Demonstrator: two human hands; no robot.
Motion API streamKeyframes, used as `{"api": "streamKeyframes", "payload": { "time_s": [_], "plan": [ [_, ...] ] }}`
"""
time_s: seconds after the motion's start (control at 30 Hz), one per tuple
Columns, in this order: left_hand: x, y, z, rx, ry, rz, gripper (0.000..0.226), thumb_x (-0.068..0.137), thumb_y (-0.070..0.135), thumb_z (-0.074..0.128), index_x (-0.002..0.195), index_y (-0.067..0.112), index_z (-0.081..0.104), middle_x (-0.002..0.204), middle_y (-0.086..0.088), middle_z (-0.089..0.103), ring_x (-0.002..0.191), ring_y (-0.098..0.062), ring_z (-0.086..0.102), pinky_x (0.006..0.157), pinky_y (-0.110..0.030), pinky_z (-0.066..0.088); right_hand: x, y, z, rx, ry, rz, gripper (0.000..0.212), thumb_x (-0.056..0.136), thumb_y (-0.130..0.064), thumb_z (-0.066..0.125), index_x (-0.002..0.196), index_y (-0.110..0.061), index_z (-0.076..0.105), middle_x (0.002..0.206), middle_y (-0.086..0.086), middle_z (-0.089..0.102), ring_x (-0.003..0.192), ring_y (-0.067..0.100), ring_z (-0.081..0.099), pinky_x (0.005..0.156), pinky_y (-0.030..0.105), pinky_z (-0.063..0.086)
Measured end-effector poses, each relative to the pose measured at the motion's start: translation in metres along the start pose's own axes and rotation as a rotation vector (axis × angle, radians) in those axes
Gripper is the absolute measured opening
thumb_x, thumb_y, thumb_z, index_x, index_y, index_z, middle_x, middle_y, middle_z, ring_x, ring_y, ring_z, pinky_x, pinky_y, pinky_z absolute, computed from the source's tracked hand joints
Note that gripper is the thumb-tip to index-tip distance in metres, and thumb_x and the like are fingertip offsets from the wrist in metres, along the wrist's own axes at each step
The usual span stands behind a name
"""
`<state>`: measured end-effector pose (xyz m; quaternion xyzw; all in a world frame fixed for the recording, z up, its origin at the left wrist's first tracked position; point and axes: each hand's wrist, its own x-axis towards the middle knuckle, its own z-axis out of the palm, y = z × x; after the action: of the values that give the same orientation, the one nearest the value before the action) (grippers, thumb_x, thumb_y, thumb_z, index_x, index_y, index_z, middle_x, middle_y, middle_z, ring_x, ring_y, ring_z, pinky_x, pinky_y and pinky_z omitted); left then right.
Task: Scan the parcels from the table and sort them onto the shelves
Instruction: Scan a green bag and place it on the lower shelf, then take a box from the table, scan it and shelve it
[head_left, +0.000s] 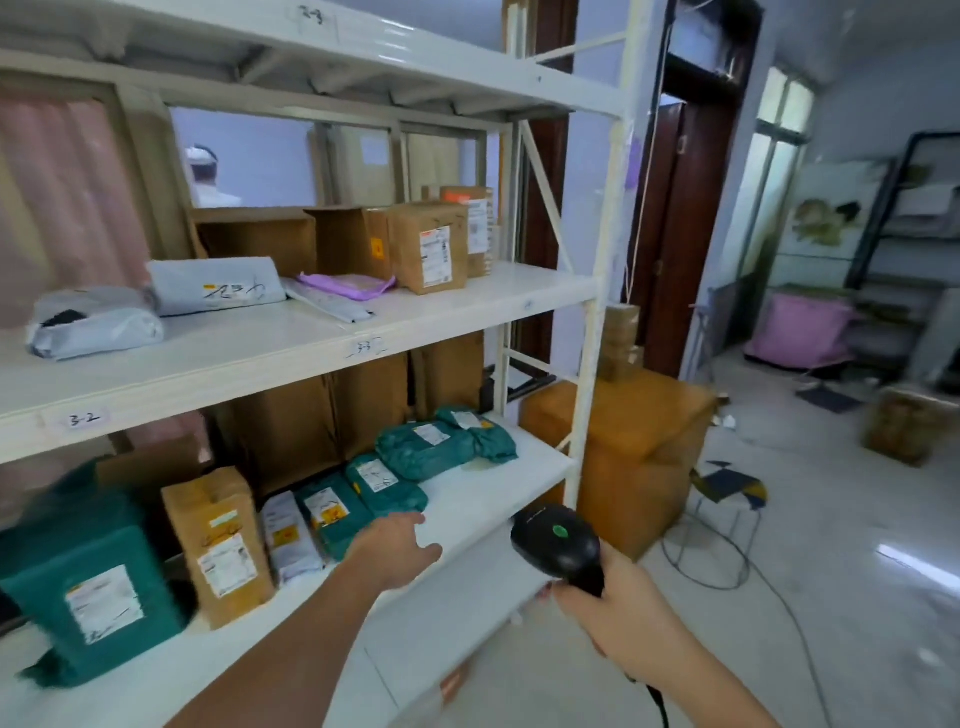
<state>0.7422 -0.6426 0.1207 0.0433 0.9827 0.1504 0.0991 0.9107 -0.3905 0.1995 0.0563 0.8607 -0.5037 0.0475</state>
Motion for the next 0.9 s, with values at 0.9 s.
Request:
{"api": "streamKeyframes", "payload": {
  "time_s": [0.9],
  "plan": [
    [0.288, 0.331, 0.077, 0.034, -0.167, 0.404, 0.056, 0.092, 0.058, 0.062, 0.14, 0.03, 0.054, 0.148, 0.001, 0.056, 0.124, -0.023, 0.063, 0.098, -0.039, 0.057, 0.172, 0.128, -0.23, 0.019, 0.455, 0.184, 0.025, 0.085, -0.011, 0.064, 0.094, -0.034, 0.06, 0.055, -0.007, 0.056, 0.042, 0.005, 0.045, 0.047, 0.024, 0.04]
  ]
}}
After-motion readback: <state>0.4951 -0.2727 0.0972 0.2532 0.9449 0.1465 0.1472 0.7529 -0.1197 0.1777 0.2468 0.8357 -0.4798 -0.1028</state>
